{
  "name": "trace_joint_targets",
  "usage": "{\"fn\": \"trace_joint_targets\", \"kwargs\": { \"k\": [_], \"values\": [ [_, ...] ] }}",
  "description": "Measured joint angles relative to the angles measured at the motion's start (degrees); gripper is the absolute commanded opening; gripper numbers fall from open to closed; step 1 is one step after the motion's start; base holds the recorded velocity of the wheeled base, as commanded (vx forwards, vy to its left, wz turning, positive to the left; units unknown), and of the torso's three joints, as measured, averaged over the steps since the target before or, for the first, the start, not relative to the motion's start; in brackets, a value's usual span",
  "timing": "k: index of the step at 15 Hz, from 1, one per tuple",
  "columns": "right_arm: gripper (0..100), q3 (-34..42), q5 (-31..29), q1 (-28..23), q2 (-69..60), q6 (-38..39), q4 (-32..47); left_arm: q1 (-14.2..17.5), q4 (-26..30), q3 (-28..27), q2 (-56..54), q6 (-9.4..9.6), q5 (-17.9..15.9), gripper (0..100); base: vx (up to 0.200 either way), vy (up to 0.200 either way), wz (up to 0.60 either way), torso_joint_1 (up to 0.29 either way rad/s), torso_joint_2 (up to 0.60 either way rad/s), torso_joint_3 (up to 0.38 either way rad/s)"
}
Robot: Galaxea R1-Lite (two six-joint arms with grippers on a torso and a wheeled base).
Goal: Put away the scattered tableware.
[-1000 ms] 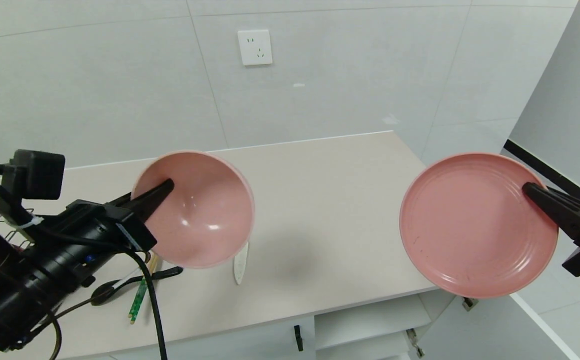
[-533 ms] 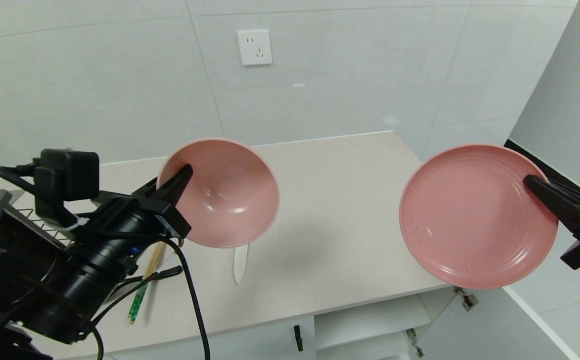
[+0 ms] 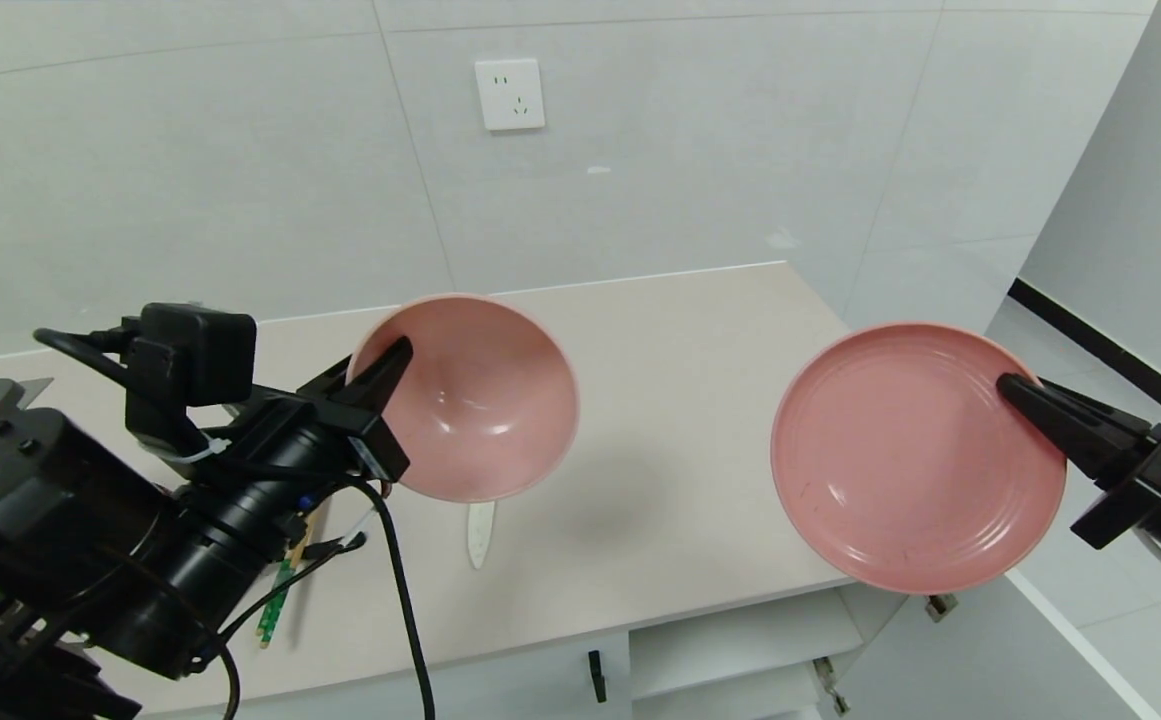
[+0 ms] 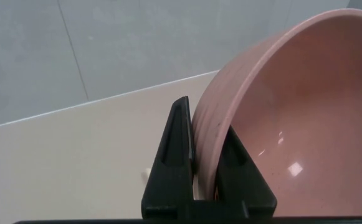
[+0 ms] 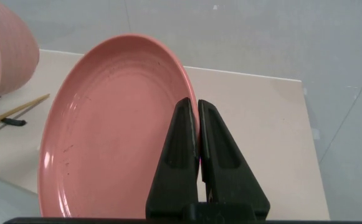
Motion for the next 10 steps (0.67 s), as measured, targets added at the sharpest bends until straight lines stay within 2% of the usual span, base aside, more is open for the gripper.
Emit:
{"fn": "trace_joint_targets", "kwargs": {
  "k": [6,10],
  "values": [
    [0,-0.34,0.02,0.16,0.4,-0.49,-0.05,0.2,-0.02,1.1,-0.06,0.24,-0.09,0,-0.2,0.0,0.0,0.002,0.0,0.001],
    [0,-0.87,0.0,0.1,0.29,-0.51,-0.02,0.11,-0.02,1.68,-0.66,0.27,-0.06,0,0.0,0.0,0.0,0.0,0.0,0.0]
  ]
}}
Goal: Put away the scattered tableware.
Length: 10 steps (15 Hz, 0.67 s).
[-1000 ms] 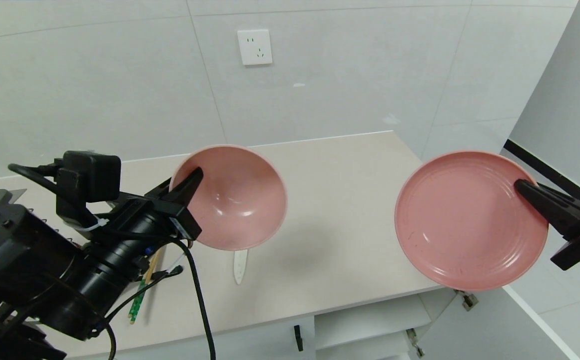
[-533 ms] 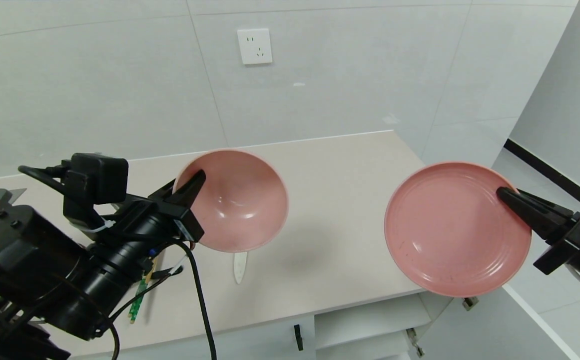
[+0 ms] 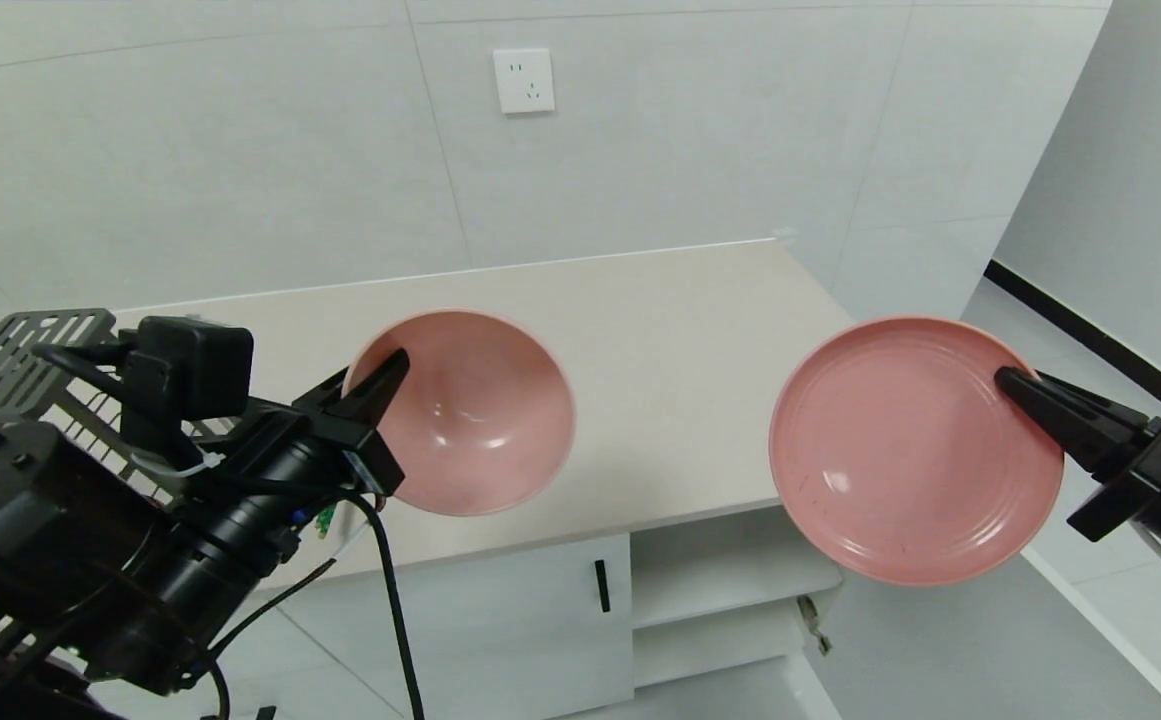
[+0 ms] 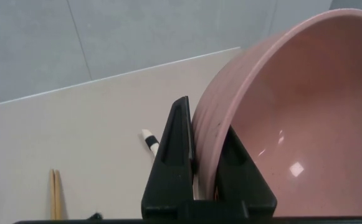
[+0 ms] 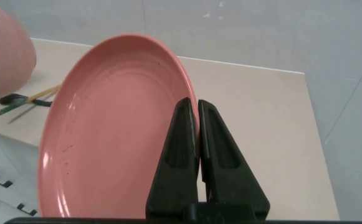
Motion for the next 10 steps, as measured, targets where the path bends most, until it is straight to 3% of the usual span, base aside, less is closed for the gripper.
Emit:
{"fn": "trace_joint_targets", "kwargs": {
  "k": [6,10],
  "values": [
    [0,-0.33,0.0,0.01,-0.33,-0.06,0.0,-0.17,0.05,4.57,-2.18,0.0,0.0,0,0.0,0.0,0.0,0.0,0.0,0.0],
    [0,-0.35,0.0,0.04,-0.52,-0.06,0.04,-1.71,0.09,5.51,-3.34,-0.27,0.02,0,0.0,0.0,0.0,-0.148,0.31,0.148]
  ]
}}
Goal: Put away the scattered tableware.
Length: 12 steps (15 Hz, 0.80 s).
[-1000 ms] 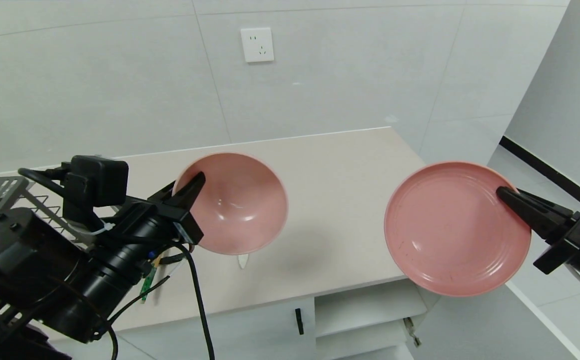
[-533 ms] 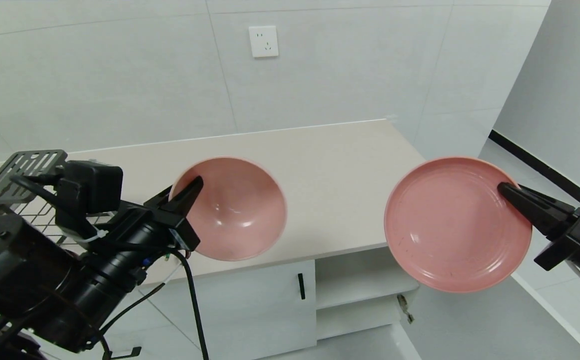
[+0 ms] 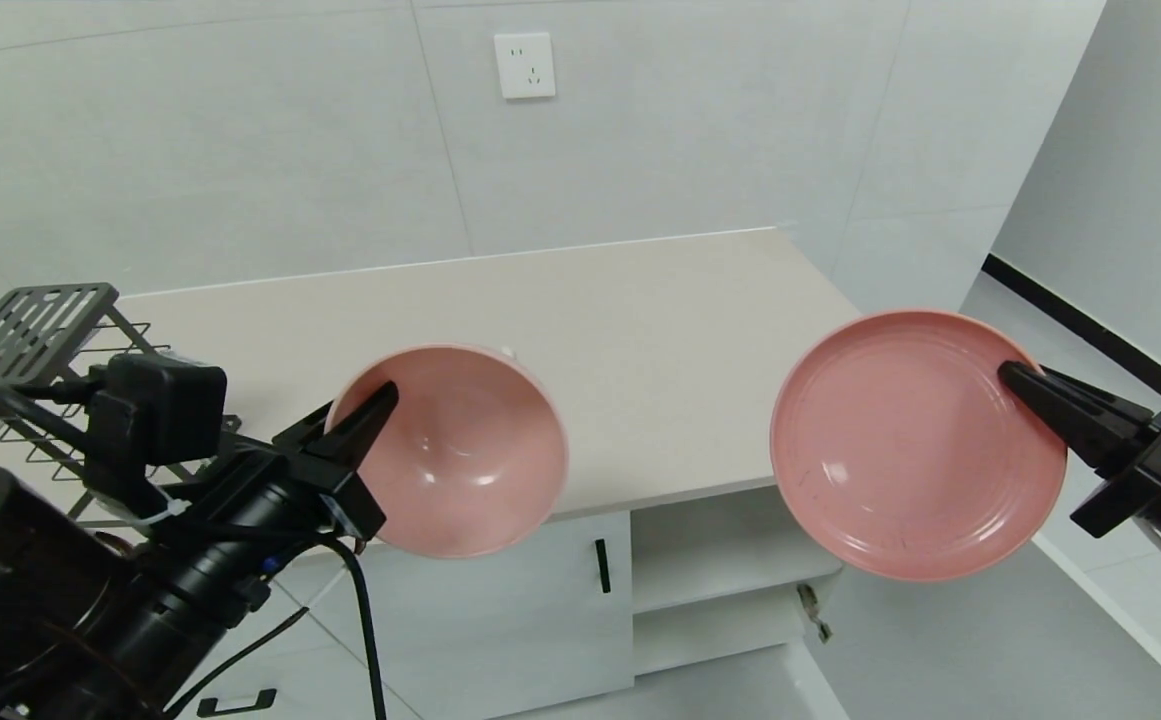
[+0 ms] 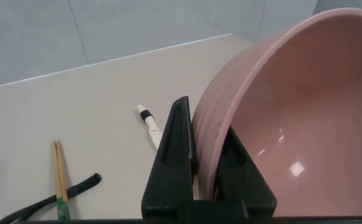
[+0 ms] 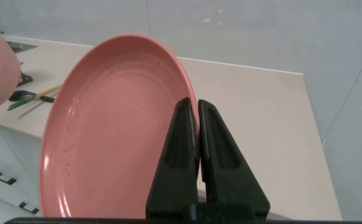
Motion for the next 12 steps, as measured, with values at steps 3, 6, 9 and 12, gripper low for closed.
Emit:
{"fn": "trace_joint_targets", "kwargs": {
  "k": [3,6,9,12],
  "values": [
    [0,0.06,0.0,-0.02,-0.07,-0.02,0.0,-4.3,-0.04,1.16,-0.22,0.0,-0.02,0,0.0,0.0,0.0,-0.216,0.43,0.214],
    [0,0.09,0.0,-0.04,-0.1,-0.38,-0.01,-7.3,-0.04,1.4,0.35,0.16,-0.02,0,0.0,0.0,0.0,-0.266,0.54,0.263],
    [0,0.05,-0.02,-0.06,-0.13,-0.44,-0.04,-8.08,-0.11,1.43,0.61,0.16,-0.02,0,0.0,0.0,0.0,-0.271,0.53,0.256],
    [0,0.06,0.0,-0.06,-0.11,-0.54,-0.01,-8.17,-0.02,1.43,0.68,0.18,-0.02,0,0.0,0.0,0.0,-0.261,0.52,0.247]
  ]
}}
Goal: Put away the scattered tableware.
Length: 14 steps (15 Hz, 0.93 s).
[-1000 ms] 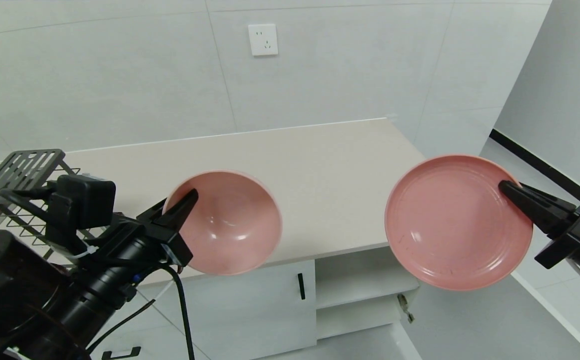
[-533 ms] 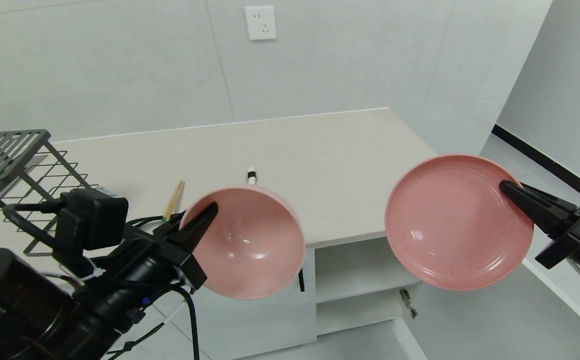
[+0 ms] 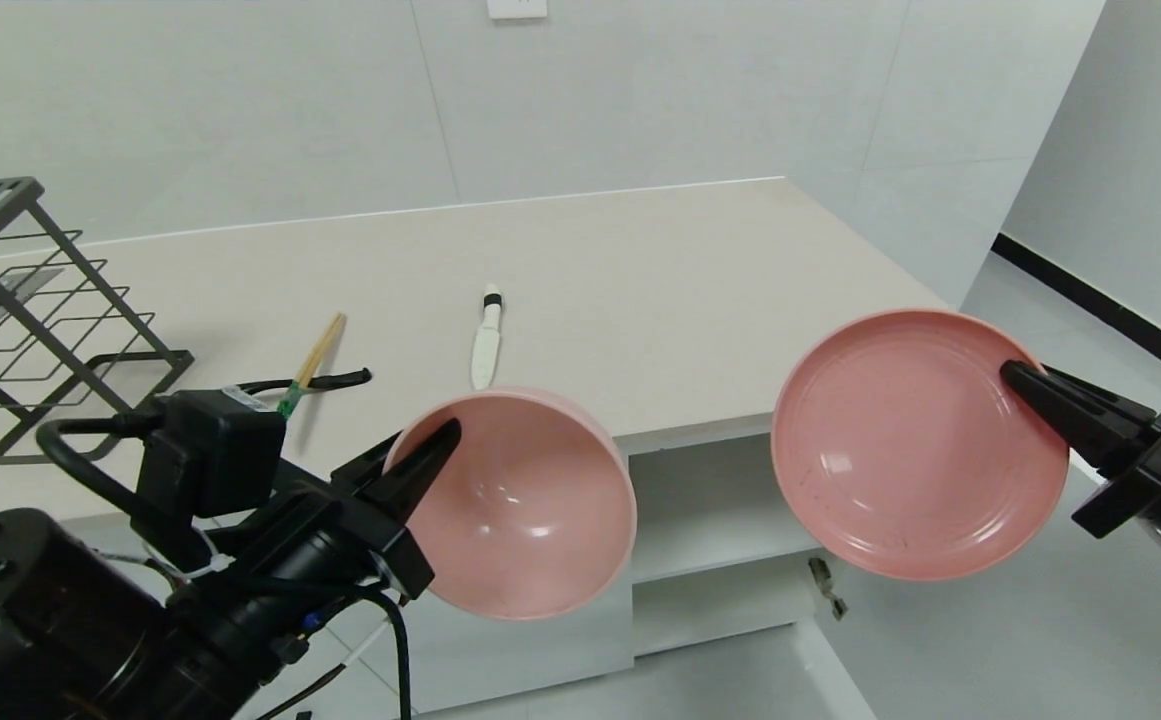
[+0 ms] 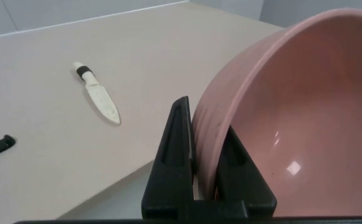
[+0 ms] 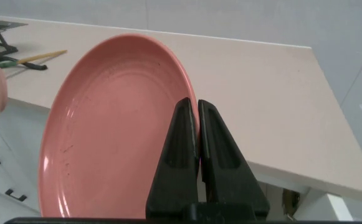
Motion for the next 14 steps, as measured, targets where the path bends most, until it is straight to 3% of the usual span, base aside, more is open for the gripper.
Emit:
{"fn": "trace_joint_targets", "kwargs": {
  "k": [14],
  "values": [
    [0,0.07,0.0,-0.02,0.28,-0.2,0.0,-4.99,-0.04,0.8,0.48,0.15,0.0,0,0.0,0.0,0.0,-0.159,0.31,0.147]
  ]
}}
